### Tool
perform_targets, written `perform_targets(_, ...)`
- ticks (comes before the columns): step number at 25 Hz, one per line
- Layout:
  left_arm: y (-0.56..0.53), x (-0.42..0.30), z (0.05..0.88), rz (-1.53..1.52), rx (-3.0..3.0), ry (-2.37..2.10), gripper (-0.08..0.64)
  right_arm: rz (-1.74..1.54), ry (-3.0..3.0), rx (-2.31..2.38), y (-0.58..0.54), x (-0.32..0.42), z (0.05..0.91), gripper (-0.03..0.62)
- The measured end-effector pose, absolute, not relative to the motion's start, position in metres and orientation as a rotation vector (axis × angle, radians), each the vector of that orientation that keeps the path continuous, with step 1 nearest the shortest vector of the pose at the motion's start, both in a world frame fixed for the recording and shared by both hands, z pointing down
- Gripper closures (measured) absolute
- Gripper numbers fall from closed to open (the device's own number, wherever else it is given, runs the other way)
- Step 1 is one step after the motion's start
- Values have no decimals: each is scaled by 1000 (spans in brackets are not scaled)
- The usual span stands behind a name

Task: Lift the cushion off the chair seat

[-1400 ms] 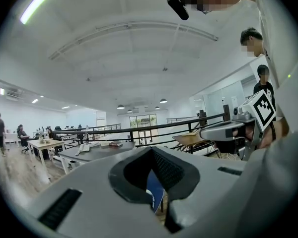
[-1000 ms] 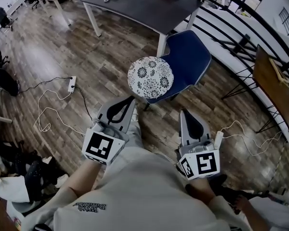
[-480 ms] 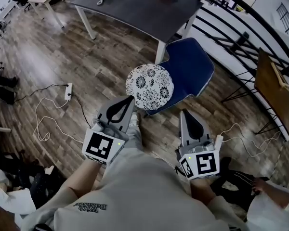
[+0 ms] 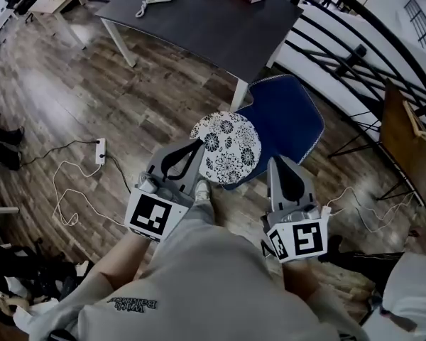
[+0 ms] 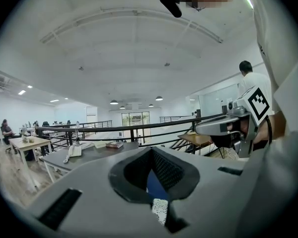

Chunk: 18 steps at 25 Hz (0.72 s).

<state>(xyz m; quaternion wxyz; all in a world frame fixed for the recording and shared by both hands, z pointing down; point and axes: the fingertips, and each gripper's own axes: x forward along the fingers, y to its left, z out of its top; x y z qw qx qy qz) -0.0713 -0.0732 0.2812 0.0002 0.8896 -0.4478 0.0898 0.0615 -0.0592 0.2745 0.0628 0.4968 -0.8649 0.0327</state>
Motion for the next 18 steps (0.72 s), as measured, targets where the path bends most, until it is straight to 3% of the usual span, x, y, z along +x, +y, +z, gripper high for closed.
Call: perform_targets(18, -183, -120, 281, 207, 2899, -1271, 555, 18, -2520, 1658, -176, 14, 258, 591)
